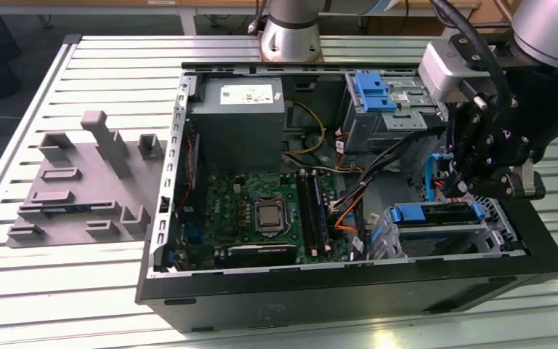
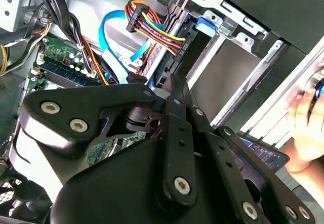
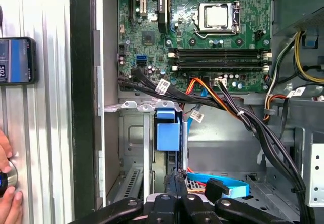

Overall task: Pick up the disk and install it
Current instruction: 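Insert the second disk wire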

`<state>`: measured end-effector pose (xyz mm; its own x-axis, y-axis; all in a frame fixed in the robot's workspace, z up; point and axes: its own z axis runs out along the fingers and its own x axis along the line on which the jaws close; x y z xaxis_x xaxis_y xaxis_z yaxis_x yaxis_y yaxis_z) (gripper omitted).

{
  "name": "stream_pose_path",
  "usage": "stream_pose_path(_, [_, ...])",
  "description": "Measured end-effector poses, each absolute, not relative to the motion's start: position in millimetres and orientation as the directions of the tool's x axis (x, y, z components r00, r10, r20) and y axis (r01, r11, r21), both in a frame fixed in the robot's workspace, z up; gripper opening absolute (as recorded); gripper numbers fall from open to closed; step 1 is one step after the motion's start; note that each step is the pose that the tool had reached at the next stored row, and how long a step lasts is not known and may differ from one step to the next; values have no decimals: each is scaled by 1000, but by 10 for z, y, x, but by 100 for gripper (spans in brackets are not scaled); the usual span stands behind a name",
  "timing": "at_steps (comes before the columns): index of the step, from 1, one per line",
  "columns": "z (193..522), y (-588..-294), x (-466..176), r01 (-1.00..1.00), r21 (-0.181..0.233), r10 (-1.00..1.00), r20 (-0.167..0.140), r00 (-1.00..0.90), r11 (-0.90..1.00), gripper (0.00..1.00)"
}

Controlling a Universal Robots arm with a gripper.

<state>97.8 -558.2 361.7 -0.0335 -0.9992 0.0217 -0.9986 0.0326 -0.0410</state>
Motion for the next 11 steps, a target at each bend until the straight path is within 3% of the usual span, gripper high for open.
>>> stream_pose_path(11, [3619,-5582,959,-999,-41,-999,22,-33,33,11])
